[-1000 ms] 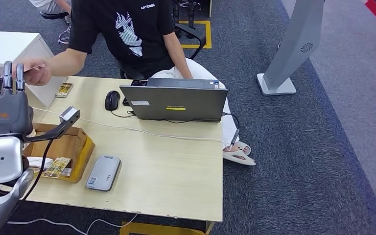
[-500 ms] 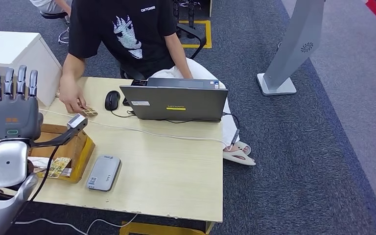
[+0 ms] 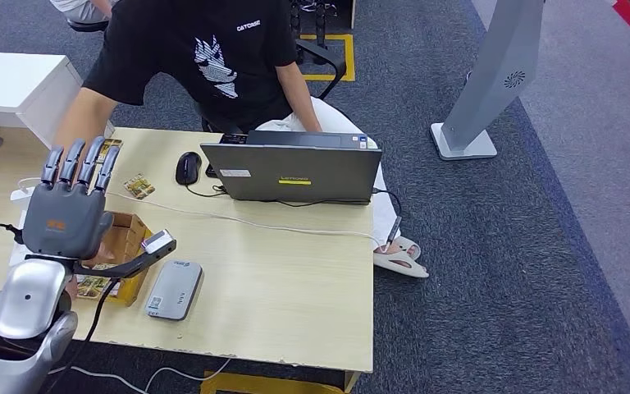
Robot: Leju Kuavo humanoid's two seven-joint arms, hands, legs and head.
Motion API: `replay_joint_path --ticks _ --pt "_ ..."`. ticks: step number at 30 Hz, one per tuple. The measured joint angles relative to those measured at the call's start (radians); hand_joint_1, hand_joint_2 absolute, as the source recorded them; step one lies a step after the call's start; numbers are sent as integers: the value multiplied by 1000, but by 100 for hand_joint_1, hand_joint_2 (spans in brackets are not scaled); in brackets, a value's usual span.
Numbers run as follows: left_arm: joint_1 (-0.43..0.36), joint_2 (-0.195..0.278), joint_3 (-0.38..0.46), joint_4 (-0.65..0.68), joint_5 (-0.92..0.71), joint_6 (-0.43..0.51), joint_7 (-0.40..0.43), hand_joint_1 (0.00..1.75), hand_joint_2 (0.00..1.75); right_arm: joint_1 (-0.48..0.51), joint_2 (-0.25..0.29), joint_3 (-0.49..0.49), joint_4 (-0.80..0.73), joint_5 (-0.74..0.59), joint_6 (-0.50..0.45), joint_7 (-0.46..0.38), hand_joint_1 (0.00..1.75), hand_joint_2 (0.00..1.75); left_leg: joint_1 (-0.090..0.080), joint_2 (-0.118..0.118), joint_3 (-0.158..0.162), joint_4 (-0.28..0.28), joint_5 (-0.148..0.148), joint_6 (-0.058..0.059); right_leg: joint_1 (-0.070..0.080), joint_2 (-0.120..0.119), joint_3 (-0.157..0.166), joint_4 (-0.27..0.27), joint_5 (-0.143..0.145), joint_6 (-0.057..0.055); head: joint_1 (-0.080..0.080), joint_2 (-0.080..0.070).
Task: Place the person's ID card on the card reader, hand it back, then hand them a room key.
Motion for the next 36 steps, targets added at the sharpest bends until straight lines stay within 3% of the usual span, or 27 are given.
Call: replay_joint_path --ticks 4,8,14,19,25,36 --pt "5 -10 1 -8 0 1 -4 0 175 1 1 -4 -5 0 1 0 0 175 0 0 0 0 0 0 0 0 0 0 0 0 0 0" --pt "49 -36 8 -41 0 21 -76 0 175 3 8 -16 -25 0 23 4 0 175 0 0 0 0 0 0 0 0 0 0 0 0 0 0" --pt "188 -153 35 -167 56 7 -238 0 175 9 21 -50 -76 -5 57 3 0 175 -1 0 -1 0 -1 1 -1 0 0 -1 0 1 1 0" --pt "289 -206 51 -264 58 -17 -264 0 175 12 23 -64 -94 -39 57 9 0 175 -1 0 -1 0 -1 1 -1 0 -1 -1 -1 1 0 0" --pt "361 -221 51 -333 25 -31 -258 0 175 14 24 -70 -102 -95 56 36 0 175 -1 0 -1 0 -1 1 -1 0 0 -1 -1 1 1 0" --pt "411 -222 51 -390 72 -101 -238 0 175 15 26 -50 -115 -209 58 90 0 175 -1 0 -1 0 0 1 -1 0 0 0 -1 1 1 0"
